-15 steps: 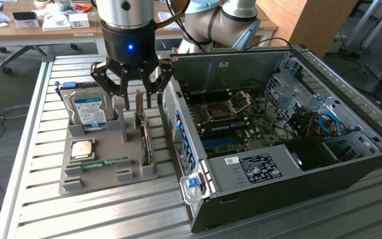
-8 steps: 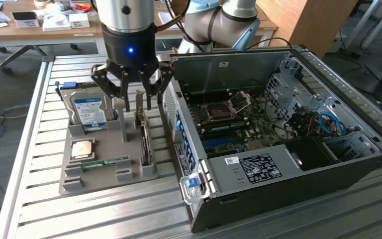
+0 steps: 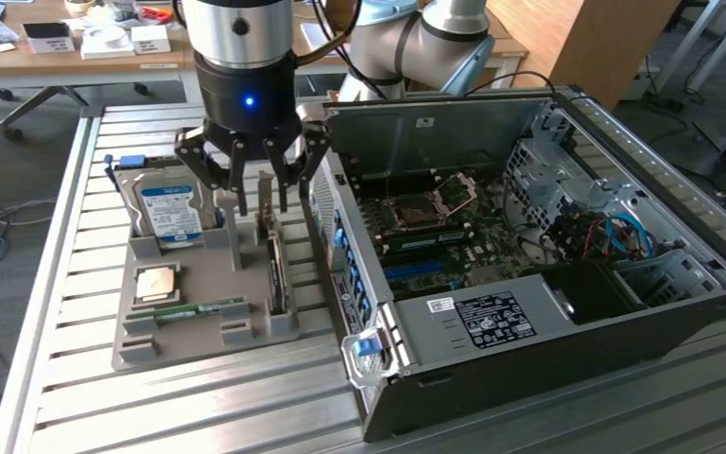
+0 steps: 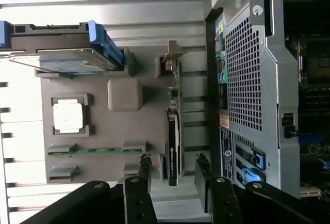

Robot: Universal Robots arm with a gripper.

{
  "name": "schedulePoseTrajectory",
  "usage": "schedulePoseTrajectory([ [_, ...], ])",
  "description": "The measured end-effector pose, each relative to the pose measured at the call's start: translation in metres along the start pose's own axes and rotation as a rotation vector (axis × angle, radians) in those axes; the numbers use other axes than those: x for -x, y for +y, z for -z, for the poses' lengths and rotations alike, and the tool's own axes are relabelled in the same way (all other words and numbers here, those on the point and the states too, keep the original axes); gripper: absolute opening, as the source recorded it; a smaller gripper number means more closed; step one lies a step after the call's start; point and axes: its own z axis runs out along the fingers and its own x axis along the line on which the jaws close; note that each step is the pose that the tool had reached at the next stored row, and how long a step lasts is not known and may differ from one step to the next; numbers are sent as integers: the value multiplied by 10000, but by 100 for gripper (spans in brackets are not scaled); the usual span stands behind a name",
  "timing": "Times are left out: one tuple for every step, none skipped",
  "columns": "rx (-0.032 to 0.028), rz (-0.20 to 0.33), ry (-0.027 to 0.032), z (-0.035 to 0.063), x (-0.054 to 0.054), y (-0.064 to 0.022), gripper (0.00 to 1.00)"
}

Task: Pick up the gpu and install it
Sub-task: 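Pick up the gpu and move the gpu toward the slot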

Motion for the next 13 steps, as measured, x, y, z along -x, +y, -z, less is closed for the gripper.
schedulePoseTrajectory([
  [0, 0, -1, -5, 0, 0, 47],
  [0, 0, 0, -10, 0, -1, 47],
  [0, 0, 0, -15, 0, -1, 47],
  [0, 0, 0, -20, 0, -1, 47],
  [0, 0, 0, -25, 0, -1, 47],
  [0, 0, -1, -29, 0, -2, 47],
  [0, 0, 0, -34, -1, -2, 47],
  [0, 0, 0, -40, -1, -2, 47],
  [0, 0, -1, -46, -1, -2, 47],
  [1, 0, -1, -54, -1, -3, 47],
  [0, 0, 0, -61, -1, -3, 47],
  [0, 0, -1, -69, -2, -3, 47],
  [0, 0, -1, -77, -2, -4, 47],
])
